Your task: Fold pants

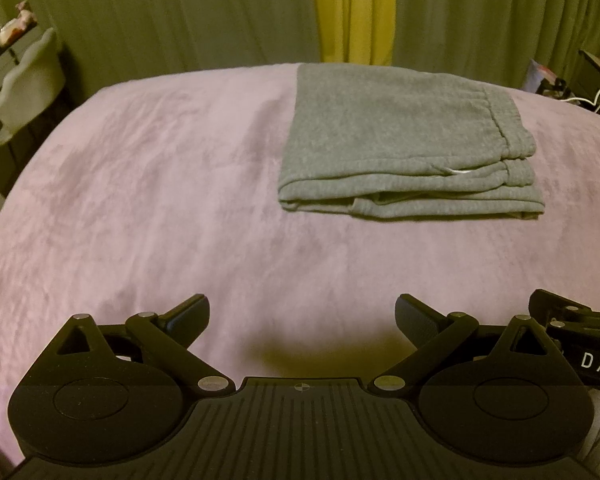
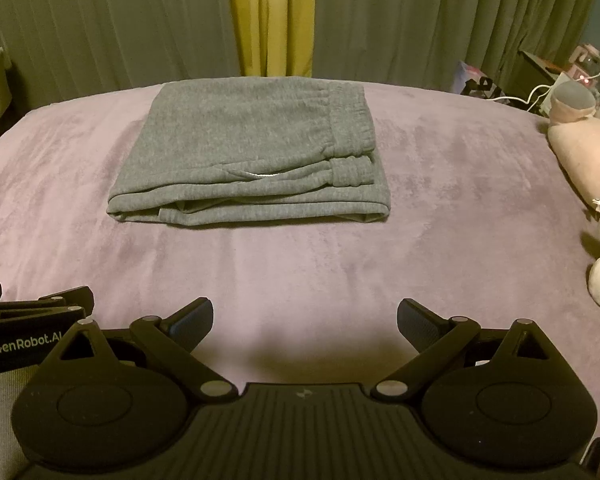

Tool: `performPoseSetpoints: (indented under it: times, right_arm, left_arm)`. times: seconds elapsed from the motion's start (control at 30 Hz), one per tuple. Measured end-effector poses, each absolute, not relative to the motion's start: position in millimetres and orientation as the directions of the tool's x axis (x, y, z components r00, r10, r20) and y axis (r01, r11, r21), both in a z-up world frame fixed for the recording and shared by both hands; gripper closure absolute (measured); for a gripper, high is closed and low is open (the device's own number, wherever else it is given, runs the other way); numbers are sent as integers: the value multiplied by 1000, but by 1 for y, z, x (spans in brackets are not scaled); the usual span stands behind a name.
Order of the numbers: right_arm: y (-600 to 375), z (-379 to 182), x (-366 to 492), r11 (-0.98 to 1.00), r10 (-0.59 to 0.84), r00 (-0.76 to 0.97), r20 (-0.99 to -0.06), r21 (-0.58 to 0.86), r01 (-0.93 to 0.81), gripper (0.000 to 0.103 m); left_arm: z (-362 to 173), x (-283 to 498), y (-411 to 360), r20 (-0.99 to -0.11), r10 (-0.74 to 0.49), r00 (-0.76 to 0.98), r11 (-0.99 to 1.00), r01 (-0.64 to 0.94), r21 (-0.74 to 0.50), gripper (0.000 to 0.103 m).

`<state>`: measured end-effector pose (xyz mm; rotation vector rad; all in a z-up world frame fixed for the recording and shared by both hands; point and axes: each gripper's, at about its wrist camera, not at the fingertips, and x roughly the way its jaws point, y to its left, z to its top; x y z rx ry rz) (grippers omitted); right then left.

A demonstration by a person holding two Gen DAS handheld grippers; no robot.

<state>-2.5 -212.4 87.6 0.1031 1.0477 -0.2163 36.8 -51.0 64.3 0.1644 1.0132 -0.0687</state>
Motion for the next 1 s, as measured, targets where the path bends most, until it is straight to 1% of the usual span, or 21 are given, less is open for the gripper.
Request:
performPoseSetpoints:
  times: [1.0]
  right_arm:
    - [-212,88,-3,976,-127,486,-864,-21,218,4]
  left_arm:
    - [63,37,-50,-853,25,522,986,128,107,1]
